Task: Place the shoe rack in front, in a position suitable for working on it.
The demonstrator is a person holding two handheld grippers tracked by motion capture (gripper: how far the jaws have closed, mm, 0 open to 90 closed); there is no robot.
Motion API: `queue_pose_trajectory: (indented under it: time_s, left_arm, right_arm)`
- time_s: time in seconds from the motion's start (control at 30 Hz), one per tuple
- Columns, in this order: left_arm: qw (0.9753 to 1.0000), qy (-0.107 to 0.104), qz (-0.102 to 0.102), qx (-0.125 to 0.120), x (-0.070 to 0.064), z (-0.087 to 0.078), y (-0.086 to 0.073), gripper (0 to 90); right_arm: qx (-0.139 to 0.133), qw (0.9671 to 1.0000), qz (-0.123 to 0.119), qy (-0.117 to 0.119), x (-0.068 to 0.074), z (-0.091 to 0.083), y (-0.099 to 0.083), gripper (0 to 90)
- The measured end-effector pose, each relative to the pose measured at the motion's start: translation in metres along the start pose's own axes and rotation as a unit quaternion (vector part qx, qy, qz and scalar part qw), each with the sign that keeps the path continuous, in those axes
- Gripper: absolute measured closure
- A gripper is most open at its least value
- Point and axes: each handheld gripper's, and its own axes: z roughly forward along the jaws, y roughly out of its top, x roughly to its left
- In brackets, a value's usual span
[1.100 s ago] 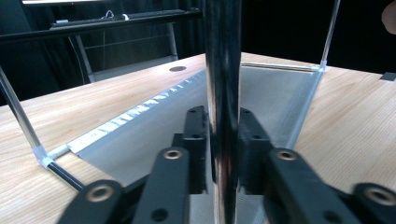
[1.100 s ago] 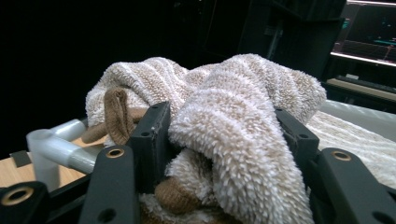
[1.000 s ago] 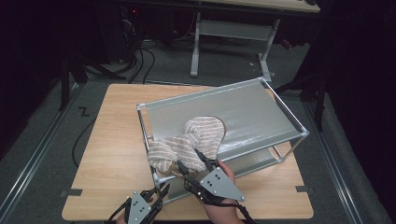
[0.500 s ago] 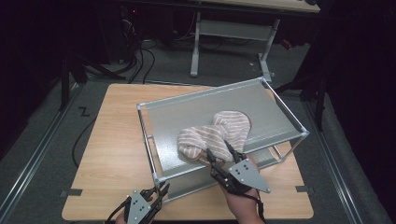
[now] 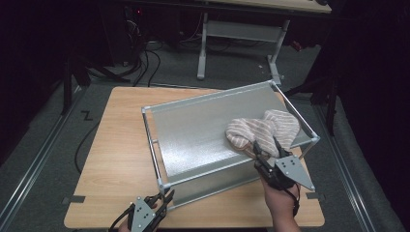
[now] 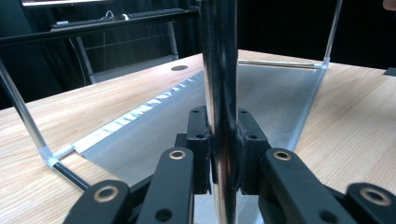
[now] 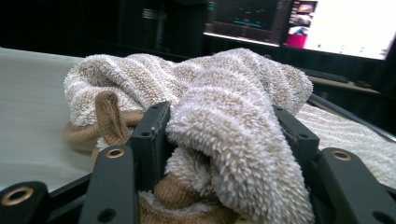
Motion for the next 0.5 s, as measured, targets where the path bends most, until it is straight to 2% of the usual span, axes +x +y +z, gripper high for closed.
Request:
queue_pose_trajectory:
  time_s: [0.23, 0.4, 0.5]
  left_arm:
    - [0.9998, 0.016, -0.006, 0.005, 0.011, -0.003, -0.001, 79.1]
    - [0.9991, 0.027, -0.031, 0.005, 0.022, -0.005, -0.003, 79.8]
    - [0.9989, 0.031, -0.036, 0.005, 0.025, -0.005, -0.003, 80.0]
  right_arm:
    - [0.005, 0.9989, 0.009, -0.047, -0.033, 0.0, -0.004, 45.1]
    - [0.008, 0.9971, 0.016, -0.074, -0.049, -0.001, -0.006, 45.1]
    - [0.009, 0.9958, 0.019, -0.089, -0.057, -0.002, -0.007, 45.2]
